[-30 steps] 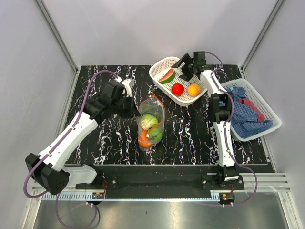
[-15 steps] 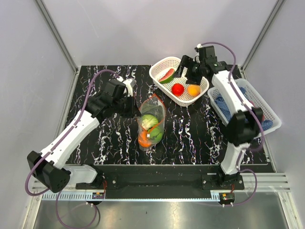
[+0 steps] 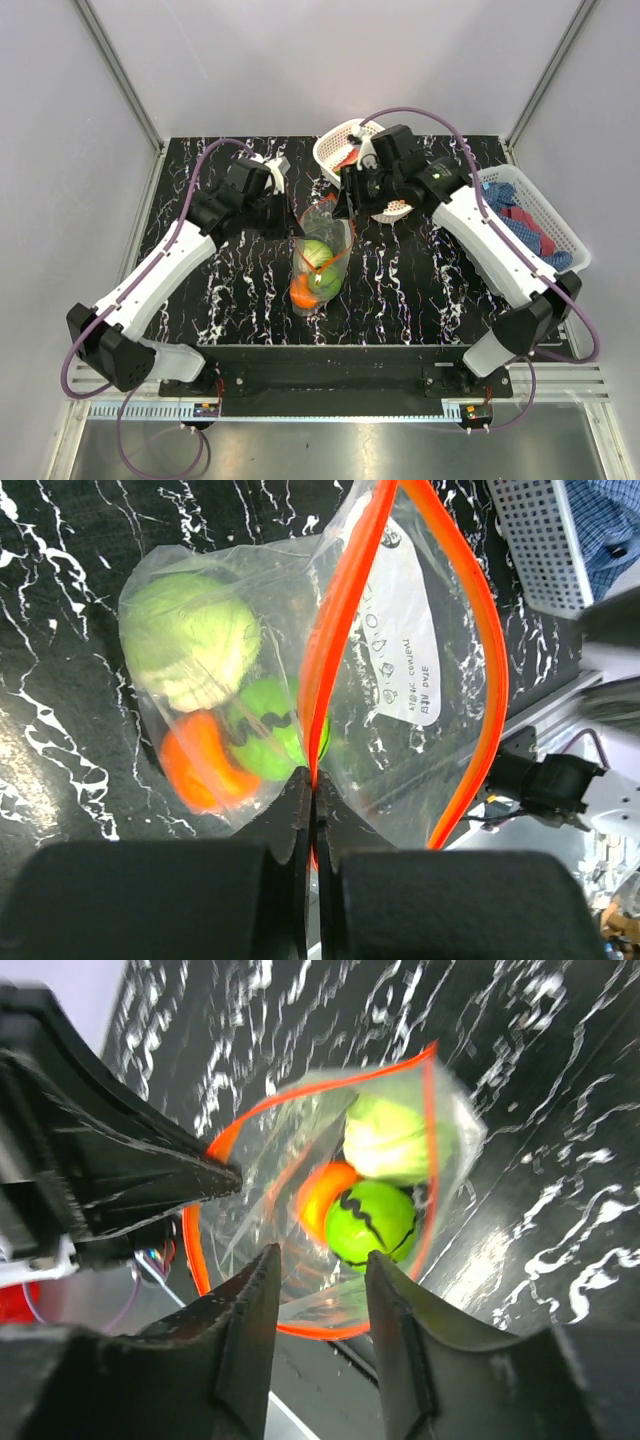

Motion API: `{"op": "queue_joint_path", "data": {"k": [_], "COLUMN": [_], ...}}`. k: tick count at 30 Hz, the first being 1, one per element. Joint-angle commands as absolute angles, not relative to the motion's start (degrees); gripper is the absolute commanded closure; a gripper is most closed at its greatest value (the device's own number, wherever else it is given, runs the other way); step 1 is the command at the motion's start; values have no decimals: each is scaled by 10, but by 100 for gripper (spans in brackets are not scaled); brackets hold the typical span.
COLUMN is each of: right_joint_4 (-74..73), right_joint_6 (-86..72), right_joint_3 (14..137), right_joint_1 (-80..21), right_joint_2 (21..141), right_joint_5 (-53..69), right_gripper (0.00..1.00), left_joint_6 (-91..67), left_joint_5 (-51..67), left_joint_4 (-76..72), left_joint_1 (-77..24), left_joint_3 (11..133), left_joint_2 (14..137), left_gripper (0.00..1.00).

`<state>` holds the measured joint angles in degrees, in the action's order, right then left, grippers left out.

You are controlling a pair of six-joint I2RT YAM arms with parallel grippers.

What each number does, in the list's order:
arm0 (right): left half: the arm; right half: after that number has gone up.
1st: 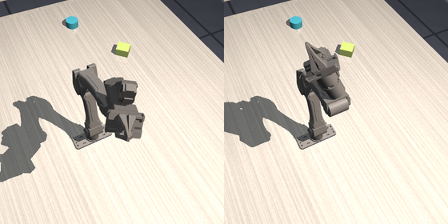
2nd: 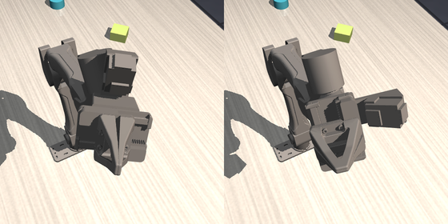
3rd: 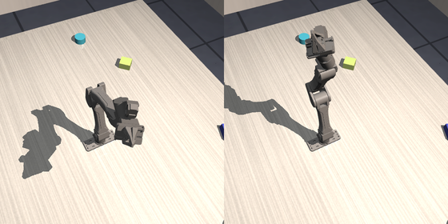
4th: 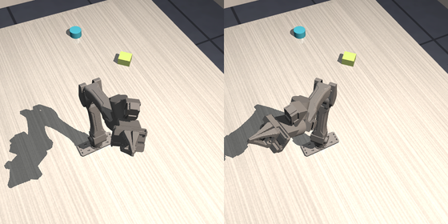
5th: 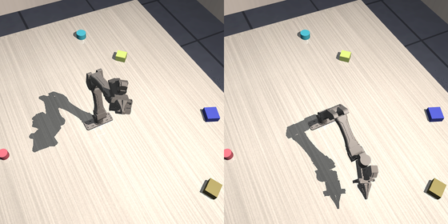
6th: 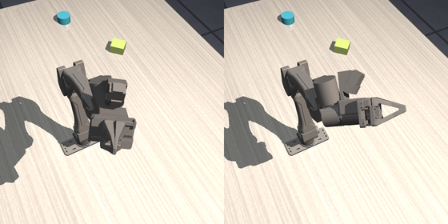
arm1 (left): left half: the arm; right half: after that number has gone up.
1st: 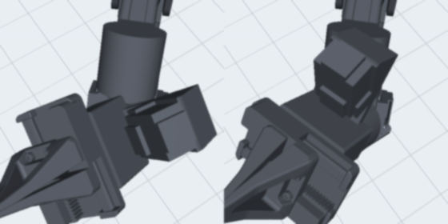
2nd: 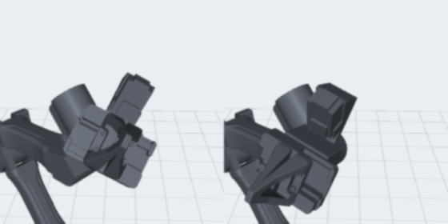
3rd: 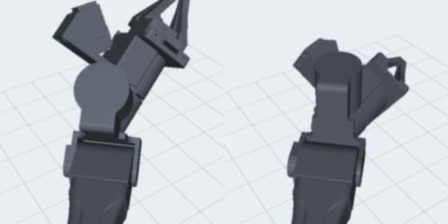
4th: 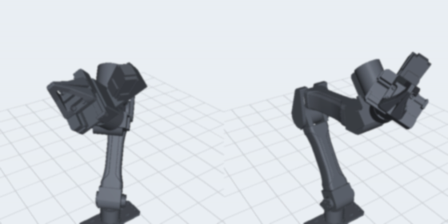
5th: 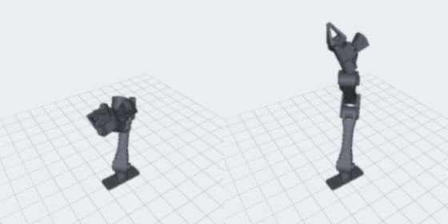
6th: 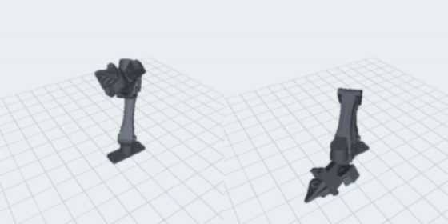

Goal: Open the zip-top bag and remove the fake food

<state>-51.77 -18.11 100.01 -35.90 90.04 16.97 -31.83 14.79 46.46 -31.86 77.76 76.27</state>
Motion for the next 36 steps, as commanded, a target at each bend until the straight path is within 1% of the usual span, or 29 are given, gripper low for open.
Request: {"op": "queue_joint_path", "data": {"k": [1,8,12,15,20,22,23,25,26,29,32,33,35,36], "right_joint_4": [-537,-541,-534,-527,-513,-498,-479,-460,-434,-384,-357,-353,-330,-318], "right_joint_6": [-184,-200,-205,-212,-216,-220,-225,-228,-229,-240,-244,-243,-238,-237], "right_joint_3": [1016,1020,1009,995,948,905,889,846,832,777,741,729,718,706], "right_joint_1": [-393,-416,-427,-434,-445,-447,-447,-448,-448,-448,-449,-448,-448,-448], "right_joint_2": [941,1011,1028,1041,1042,1026,1020,1006,1001,989,988,989,986,984], "right_joint_5": [152,144,134,130,135,140,144,152,156,157,148,142,134,132], "right_gripper": [54,59,59,57,48,43,38,33,28,19,16,13,11,8], "left_joint_6": [-345,-356,-362,-369,-374,-374,-374,-374,-375,-386,-393,-394,-398,-399], "left_joint_5": [167,153,149,151,149,147,146,146,147,154,154,155,153,153], "left_joint_4": [432,425,420,407,397,395,393,390,387,372,356,353,347,345], "left_joint_1": [-316,-321,-323,-325,-327,-327,-327,-327,-327,-328,-335,-337,-337,-337], "left_joint_3": [804,801,799,792,784,780,778,773,771,756,734,730,719,715], "left_joint_2": [770,771,770,775,787,787,787,788,790,795,799,801,802,802], "left_gripper": [100,100,100,100,100,100,100,100,100,100,100,100,100,100]}}
